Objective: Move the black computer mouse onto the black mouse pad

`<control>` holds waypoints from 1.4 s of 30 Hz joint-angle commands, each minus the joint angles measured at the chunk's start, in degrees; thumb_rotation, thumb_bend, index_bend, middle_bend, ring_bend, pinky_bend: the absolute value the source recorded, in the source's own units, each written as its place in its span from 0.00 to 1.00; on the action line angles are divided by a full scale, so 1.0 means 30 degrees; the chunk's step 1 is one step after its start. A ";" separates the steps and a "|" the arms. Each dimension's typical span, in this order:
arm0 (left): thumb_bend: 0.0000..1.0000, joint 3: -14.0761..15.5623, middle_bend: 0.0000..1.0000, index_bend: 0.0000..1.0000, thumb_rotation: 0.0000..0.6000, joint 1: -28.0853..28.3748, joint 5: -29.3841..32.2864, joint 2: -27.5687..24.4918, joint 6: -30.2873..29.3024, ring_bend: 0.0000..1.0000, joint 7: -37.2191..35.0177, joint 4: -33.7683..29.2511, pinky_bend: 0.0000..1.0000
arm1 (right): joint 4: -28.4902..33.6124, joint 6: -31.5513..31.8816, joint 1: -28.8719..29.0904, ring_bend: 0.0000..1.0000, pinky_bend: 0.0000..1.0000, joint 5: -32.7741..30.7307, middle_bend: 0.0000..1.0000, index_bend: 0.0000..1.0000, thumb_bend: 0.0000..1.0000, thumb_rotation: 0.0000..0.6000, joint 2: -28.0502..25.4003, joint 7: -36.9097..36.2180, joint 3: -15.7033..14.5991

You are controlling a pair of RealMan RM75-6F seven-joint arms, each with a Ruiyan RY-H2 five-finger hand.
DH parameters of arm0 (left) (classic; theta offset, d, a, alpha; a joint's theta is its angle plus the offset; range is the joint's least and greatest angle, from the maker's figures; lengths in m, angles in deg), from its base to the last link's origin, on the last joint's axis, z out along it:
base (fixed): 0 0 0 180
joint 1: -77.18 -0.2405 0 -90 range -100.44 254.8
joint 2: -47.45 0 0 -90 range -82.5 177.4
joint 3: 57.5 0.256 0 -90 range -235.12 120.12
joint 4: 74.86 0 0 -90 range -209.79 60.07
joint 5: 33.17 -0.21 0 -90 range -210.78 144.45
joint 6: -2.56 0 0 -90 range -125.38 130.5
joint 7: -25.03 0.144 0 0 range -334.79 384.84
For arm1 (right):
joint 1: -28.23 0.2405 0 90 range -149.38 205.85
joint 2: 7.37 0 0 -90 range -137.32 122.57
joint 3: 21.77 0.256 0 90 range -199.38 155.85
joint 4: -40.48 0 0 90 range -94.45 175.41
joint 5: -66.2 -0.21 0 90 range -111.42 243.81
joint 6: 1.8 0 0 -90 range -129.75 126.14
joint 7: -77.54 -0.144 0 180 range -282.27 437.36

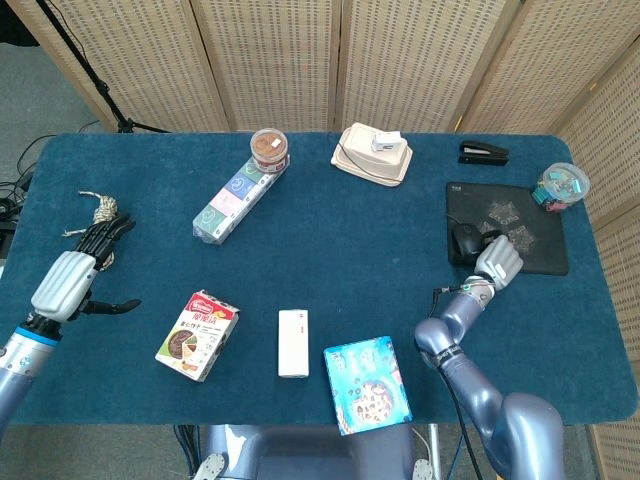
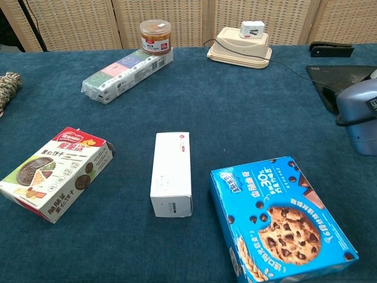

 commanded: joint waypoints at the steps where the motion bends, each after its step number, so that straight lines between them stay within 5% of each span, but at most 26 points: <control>1: 0.03 0.0006 0.00 0.00 1.00 0.0005 -0.0011 -0.0007 0.0004 0.00 0.0000 0.0012 0.00 | 0.0122 -0.0141 -0.0045 0.27 0.31 0.0085 0.40 0.38 0.66 1.00 -0.0067 -0.0163 0.0041; 16: 0.02 0.0086 0.00 0.00 1.00 0.0035 -0.0216 -0.0110 -0.0043 0.00 -0.0215 0.0107 0.00 | 0.0818 0.0150 -0.0384 0.09 0.23 0.0486 0.23 0.25 0.66 1.00 -0.0174 -0.0416 -0.0046; 35: 0.02 0.0158 0.00 0.00 1.00 -0.0016 -0.0383 -0.0237 -0.0239 0.00 -0.0453 0.0109 0.00 | 0.2716 0.0961 -0.0952 0.02 0.17 0.0603 0.16 0.21 0.65 1.00 -0.0335 0.0115 -0.0310; 42: 0.02 0.0185 0.00 0.00 1.00 -0.0046 -0.0464 -0.0292 -0.0347 0.00 -0.0570 0.0126 0.00 | 0.3225 0.0937 -0.1221 0.00 0.14 0.0488 0.11 0.17 0.53 1.00 -0.0420 0.0444 -0.0458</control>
